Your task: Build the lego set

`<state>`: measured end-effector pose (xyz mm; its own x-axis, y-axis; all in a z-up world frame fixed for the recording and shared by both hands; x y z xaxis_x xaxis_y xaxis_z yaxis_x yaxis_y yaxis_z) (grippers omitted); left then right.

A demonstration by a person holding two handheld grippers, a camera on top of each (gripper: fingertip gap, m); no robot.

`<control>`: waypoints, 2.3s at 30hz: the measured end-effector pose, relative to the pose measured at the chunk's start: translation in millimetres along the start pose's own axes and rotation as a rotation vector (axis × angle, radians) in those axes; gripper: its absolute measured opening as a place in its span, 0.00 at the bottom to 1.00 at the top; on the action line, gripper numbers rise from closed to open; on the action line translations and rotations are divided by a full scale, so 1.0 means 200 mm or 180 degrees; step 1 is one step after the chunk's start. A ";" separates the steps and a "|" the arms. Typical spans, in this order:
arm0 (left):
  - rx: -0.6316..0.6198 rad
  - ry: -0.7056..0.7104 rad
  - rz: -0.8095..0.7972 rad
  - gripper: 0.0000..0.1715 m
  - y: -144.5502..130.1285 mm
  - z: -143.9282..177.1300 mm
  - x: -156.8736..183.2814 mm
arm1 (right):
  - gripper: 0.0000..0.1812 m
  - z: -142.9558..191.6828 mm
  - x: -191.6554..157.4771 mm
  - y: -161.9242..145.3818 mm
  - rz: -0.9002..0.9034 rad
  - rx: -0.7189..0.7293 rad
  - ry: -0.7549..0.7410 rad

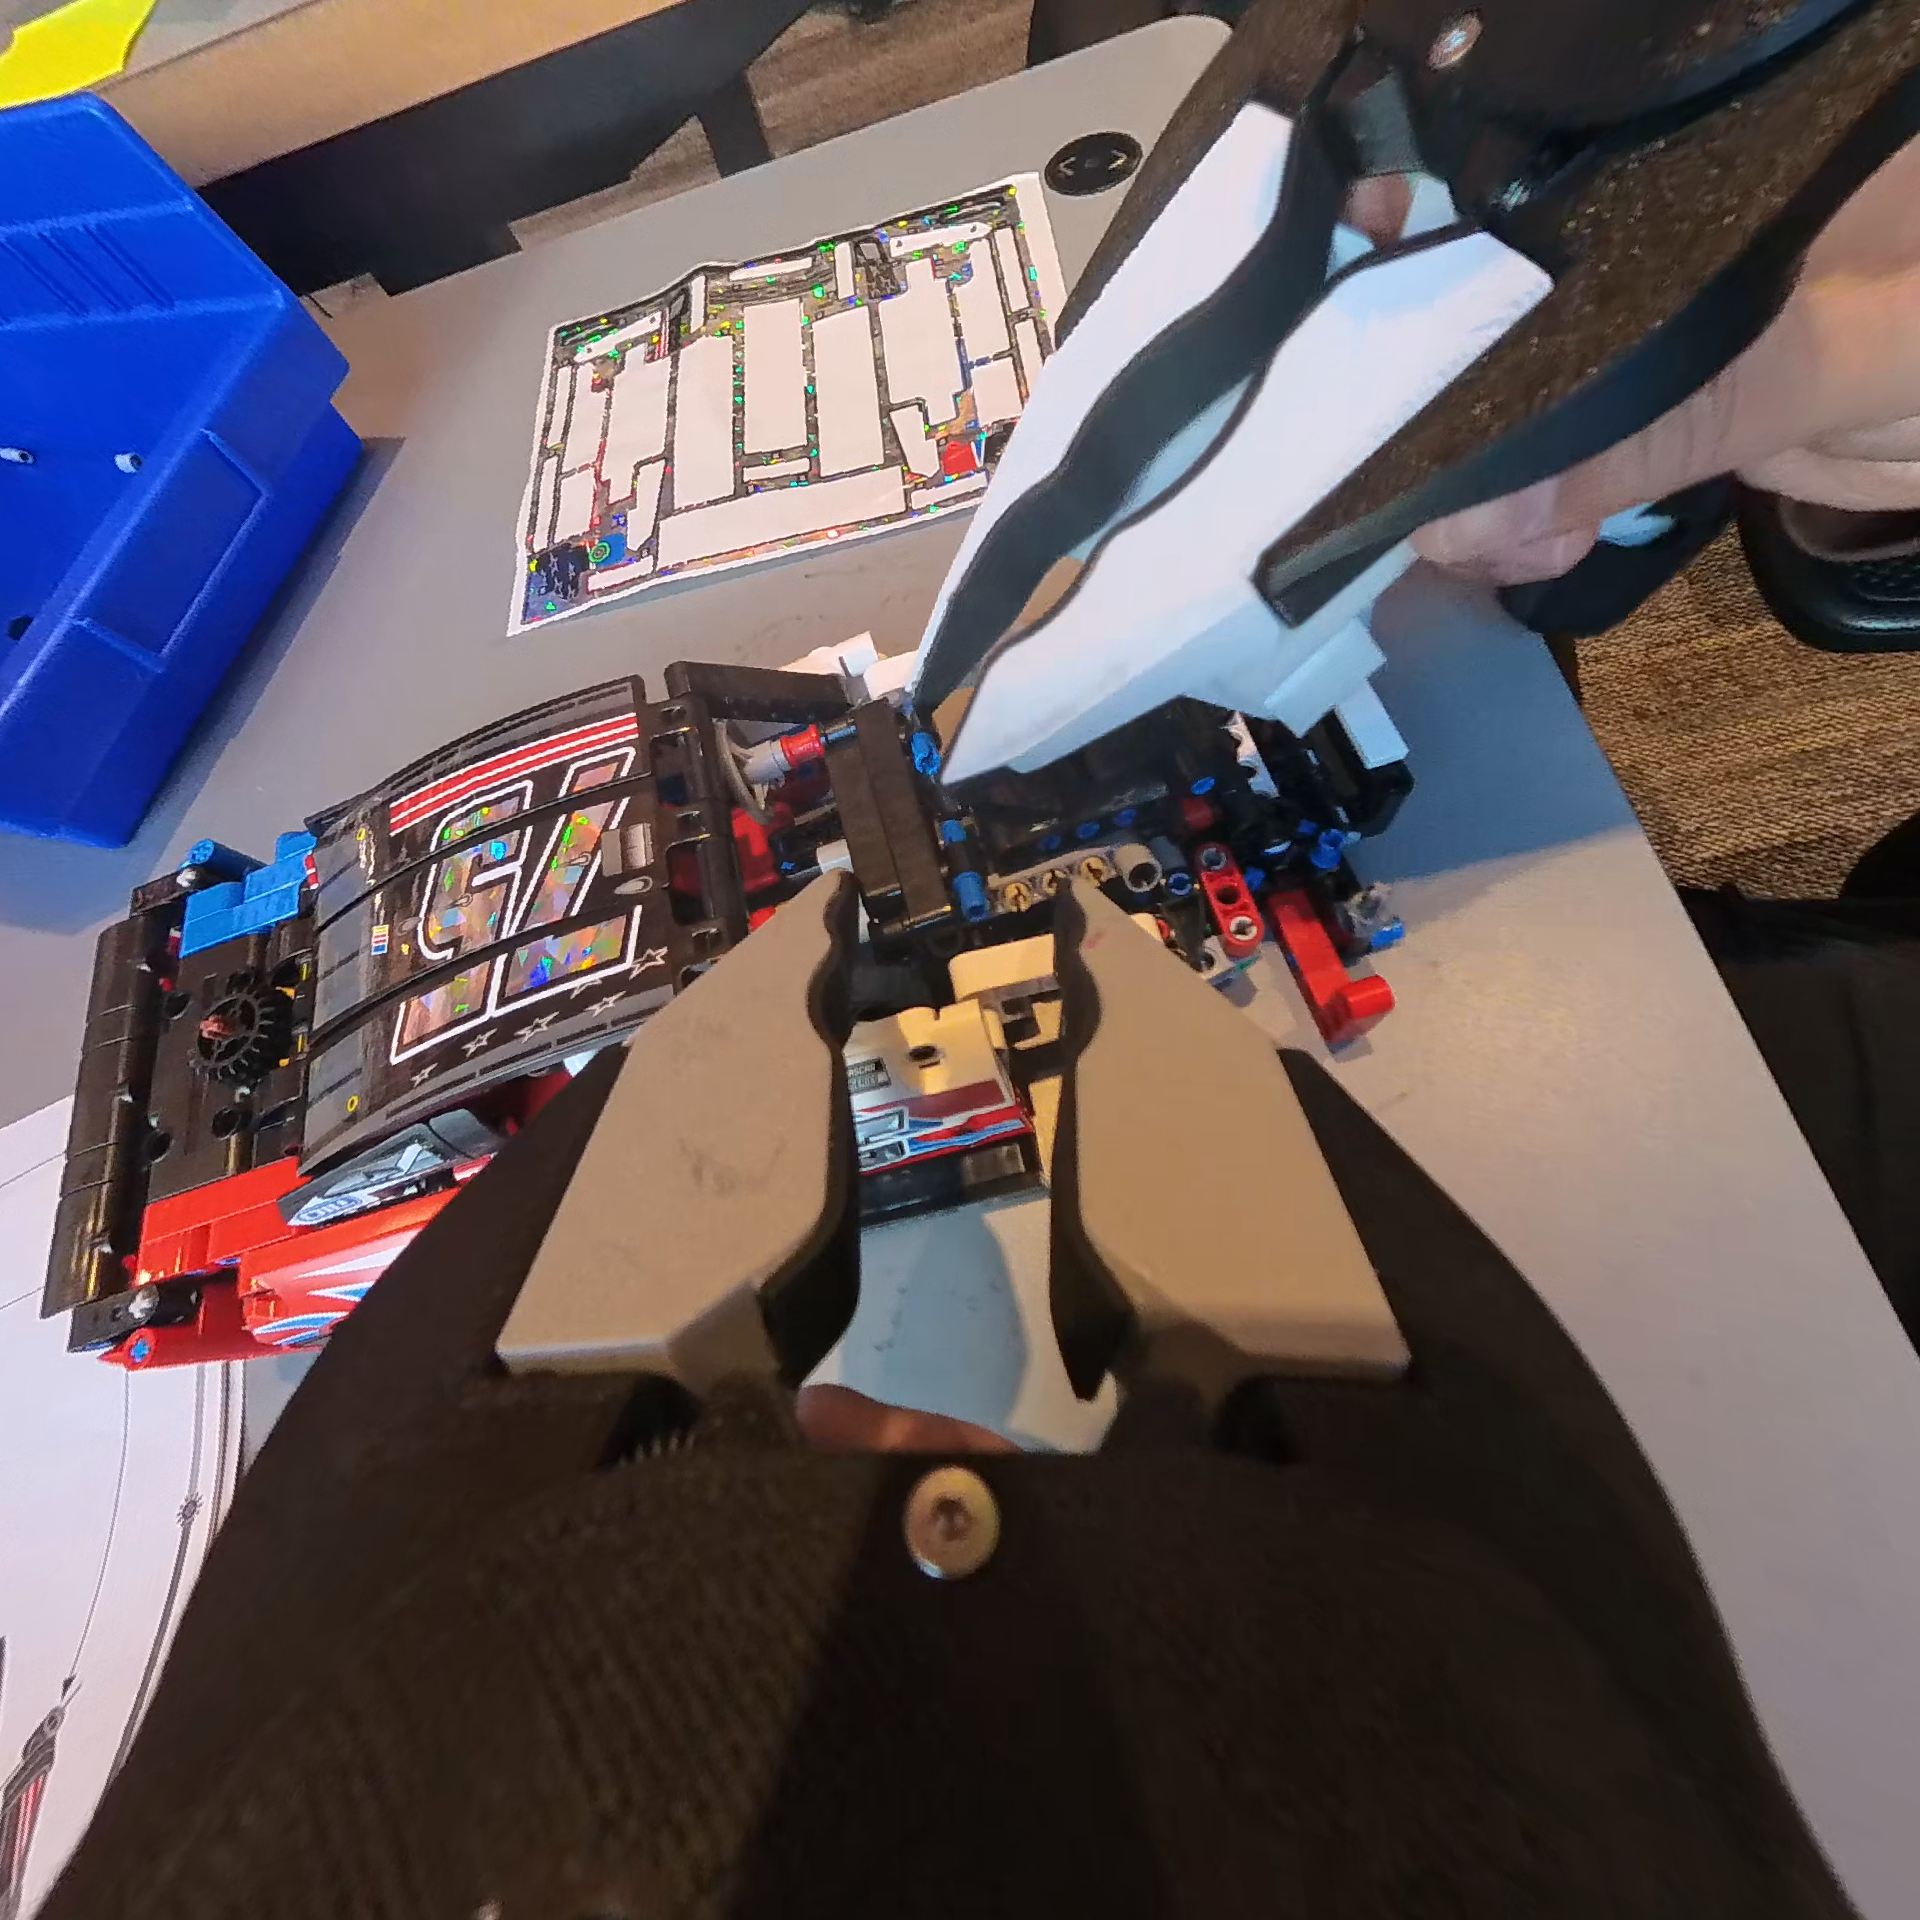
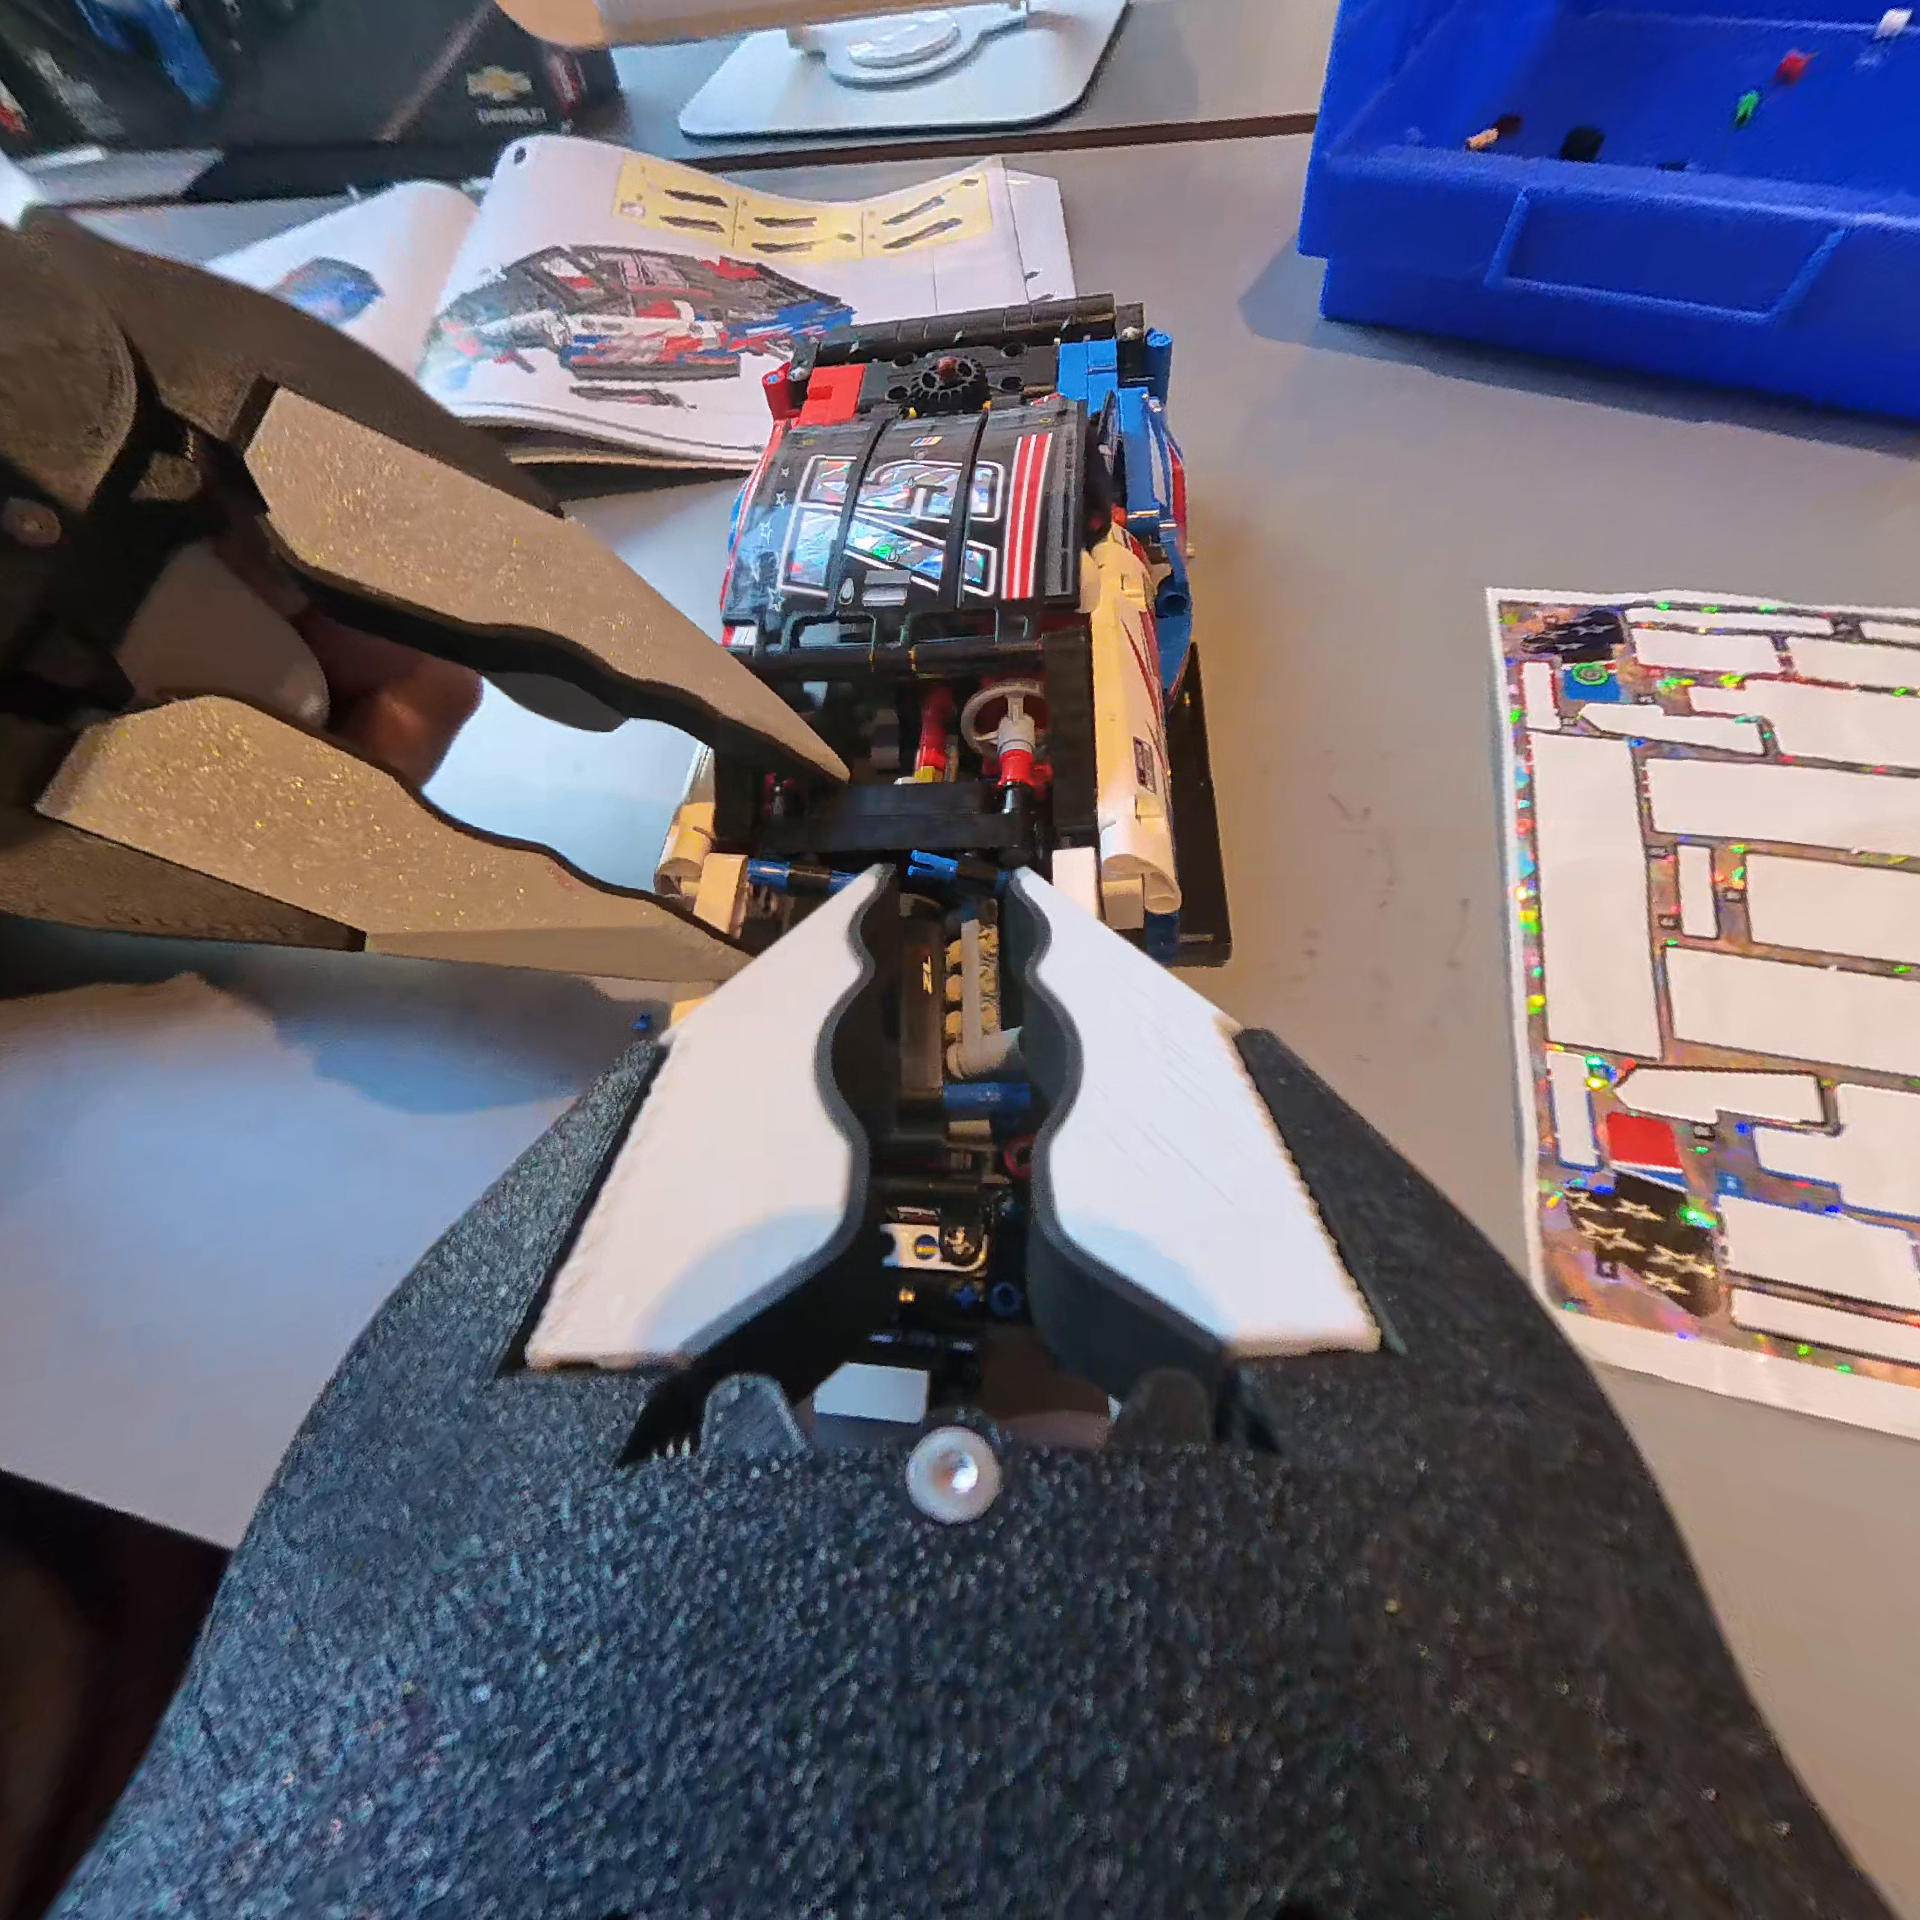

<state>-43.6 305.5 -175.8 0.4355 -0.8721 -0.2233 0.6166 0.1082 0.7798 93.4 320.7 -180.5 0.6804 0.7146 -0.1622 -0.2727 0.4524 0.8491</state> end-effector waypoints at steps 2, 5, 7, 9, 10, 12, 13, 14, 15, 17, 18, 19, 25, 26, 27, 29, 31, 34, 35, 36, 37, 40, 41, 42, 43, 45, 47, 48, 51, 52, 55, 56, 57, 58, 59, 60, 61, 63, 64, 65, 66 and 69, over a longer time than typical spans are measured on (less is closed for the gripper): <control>-0.0001 0.0009 -0.0002 0.20 0.00 0.00 0.00 | 0.10 0.00 0.01 0.00 -0.0132 0.0020 0.0040; -0.0004 0.0017 0.0001 0.20 0.00 0.00 0.00 | 0.10 0.00 0.01 0.00 -0.0204 0.0042 0.0058; -0.0002 0.0025 0.0003 0.20 0.00 0.00 0.00 | 0.10 0.00 0.01 0.00 -0.0194 0.0052 0.0032; -0.0001 0.0034 0.0008 0.20 0.00 0.00 0.00 | 0.10 -0.01 0.01 -0.01 -0.0170 0.0068 -0.0008; -0.0003 0.0038 0.0008 0.20 0.00 0.00 0.00 | 0.10 -0.01 0.00 -0.01 -0.0149 0.0073 -0.0028; -0.0009 0.0046 0.0013 0.20 0.00 0.00 0.00 | 0.10 -0.01 0.00 -0.01 -0.0093 0.0078 -0.0060; -0.0012 0.0056 0.0014 0.20 0.00 0.00 0.00 | 0.09 -0.01 0.00 -0.01 -0.0078 0.0086 -0.0068; -0.0016 0.0082 0.0008 0.18 0.00 0.00 0.00 | 0.09 -0.01 0.00 -0.01 -0.0066 0.0096 -0.0071; -0.0018 0.0115 -0.0011 0.17 0.00 0.00 0.00 | 0.08 -0.01 -0.01 -0.01 -0.0053 0.0105 -0.0077; -0.0022 0.0144 -0.0023 0.17 0.00 -0.01 0.00 | 0.08 -0.01 -0.01 -0.01 -0.0002 0.0116 -0.0106; -0.0023 0.0137 -0.0019 0.17 0.00 -0.01 0.00 | 0.08 -0.02 -0.01 -0.01 0.0033 0.0119 -0.0125; -0.0023 0.0128 -0.0012 0.17 0.00 -0.01 0.00 | 0.08 -0.02 -0.01 -0.01 0.0057 0.0121 -0.0139; -0.0023 0.0131 0.0019 0.17 0.00 -0.01 -0.01 | 0.08 -0.03 -0.01 -0.01 0.0065 0.0159 -0.0125; -0.0024 0.0135 0.0020 0.18 0.00 -0.01 -0.01 | 0.07 -0.03 -0.01 -0.01 0.0093 0.0157 -0.0138; -0.0025 0.0140 0.0020 0.18 -0.01 -0.01 -0.01 | 0.07 -0.03 -0.01 -0.01 0.0125 0.0158 -0.0154; -0.0025 0.0140 0.0026 0.18 -0.01 0.00 -0.01 | 0.07 -0.03 -0.02 -0.01 0.0181 0.0159 -0.0183; -0.0025 0.0141 0.0026 0.18 -0.01 0.00 -0.01 | 0.02 -0.03 -0.02 -0.01 0.0262 0.0152 -0.0246; -0.0019 0.0152 0.0045 0.18 -0.01 -0.01 -0.02 | 0.00 -0.03 -0.02 -0.01 0.0254 0.0188 -0.0212; -0.0018 0.0154 0.0046 0.18 -0.01 -0.01 -0.02 | 0.00 -0.04 -0.01 -0.01 0.0201 0.0196 -0.0191; -0.0017 0.0157 0.0050 0.18 -0.01 -0.01 -0.03 | 0.00 -0.04 -0.01 -0.01 0.0099 0.0212 -0.0160; -0.0014 0.0148 0.0050 0.18 -0.01 -0.01 -0.03 | 0.00 -0.04 0.00 -0.01 0.0015 0.0227 -0.0132; -0.0010 0.0128 0.0042 0.17 -0.01 0.00 -0.03 | 0.01 -0.03 0.00 -0.02 0.0185 0.0221 -0.0221; -0.0011 0.0123 0.0029 0.17 -0.01 0.00 -0.03 | 0.04 -0.02 0.00 -0.02 0.0275 0.0219 -0.0266; -0.0014 0.0117 0.0021 0.17 -0.01 0.00 -0.03 | 0.05 -0.02 -0.01 -0.02 0.0339 0.0215 -0.0280; -0.0016 0.0107 0.0023 0.17 -0.01 0.00 -0.04 | 0.05 -0.01 -0.01 -0.02 0.0370 0.0221 -0.0250; -0.0043 0.0089 0.0008 0.17 -0.01 0.00 -0.04 | 0.05 0.00 -0.02 -0.01 0.0373 0.0246 -0.0178; -0.0108 0.0074 -0.0012 0.16 -0.01 0.02 -0.04 | 0.05 0.01 -0.02 0.00 0.0389 0.0248 -0.0120; -0.0128 0.0067 -0.0029 0.17 -0.01 0.03 -0.05 | 0.05 0.01 -0.03 0.01 0.0376 0.0231 -0.0053; -0.0127 0.0104 -0.0087 0.18 0.00 0.08 -0.07 | 0.10 0.00 -0.07 0.00 0.0308 0.0136 0.0206; -0.0116 0.0101 -0.0096 0.18 0.00 0.10 -0.08 | 0.11 -0.01 -0.08 0.00 0.0317 0.0091 0.0239; -0.0110 -0.0003 -0.0184 0.19 -0.01 0.12 -0.08 | 0.11 -0.04 -0.10 0.00 0.0399 0.0008 0.0176; -0.0102 -0.0027 -0.0206 0.18 -0.02 0.12 -0.07 | 0.11 -0.05 -0.10 0.00 0.0387 -0.0008 0.0184; -0.0095 -0.0046 -0.0212 0.17 -0.02 0.12 -0.07 | 0.11 -0.05 -0.10 0.00 0.0351 -0.0030 0.0212; -0.0098 -0.0079 -0.0218 0.17 -0.03 0.12 -0.06 | 0.11 -0.06 -0.10 0.01 0.0303 -0.0058 0.0236; -0.0105 -0.0102 -0.0234 0.17 -0.03 0.11 -0.06 | 0.11 -0.06 -0.10 0.00 0.0258 -0.0085 0.0249; -0.0110 -0.0101 -0.0261 0.17 -0.03 0.11 -0.05 | 0.11 -0.07 -0.10 0.00 0.0230 -0.0102 0.0253; -0.0113 -0.0092 -0.0295 0.17 -0.03 0.11 -0.04 | 0.11 -0.07 -0.10 0.00 0.0217 -0.0106 0.0257; -0.0115 -0.0087 -0.0348 0.16 -0.04 0.10 -0.03 | 0.10 -0.07 -0.10 0.00 0.0185 -0.0106 0.0278; -0.0117 -0.0104 -0.0351 0.16 -0.04 0.09 -0.03 | 0.09 -0.07 -0.09 0.00 0.0186 -0.0099 0.0281; -0.0115 -0.0125 -0.0342 0.14 -0.05 0.09 -0.02 | 0.08 -0.07 -0.09 0.00 0.0199 -0.0097 0.0279; -0.0115 -0.0152 -0.0333 0.12 -0.05 0.08 -0.02 | 0.08 -0.07 -0.09 0.01 0.0216 -0.0097 0.0286; -0.0114 -0.0141 -0.0372 0.11 -0.06 0.07 -0.01 | 0.08 -0.07 -0.08 0.01 0.0264 -0.0102 0.0340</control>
<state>-61.0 299.4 -177.0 0.3302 -0.8999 -0.2848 0.6849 0.0208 0.7284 71.3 317.4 -183.6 0.5788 0.8022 -0.1462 -0.3478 0.4051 0.8456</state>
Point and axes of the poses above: each gripper's, where its closed fingertips meet, z back along the fingers, y out of its top, x = y × z across the jaws, the point moved 9 cm from there along z, back along the fingers, and after that the axes turned 2 degrees about -z, right-handed, at the moved point
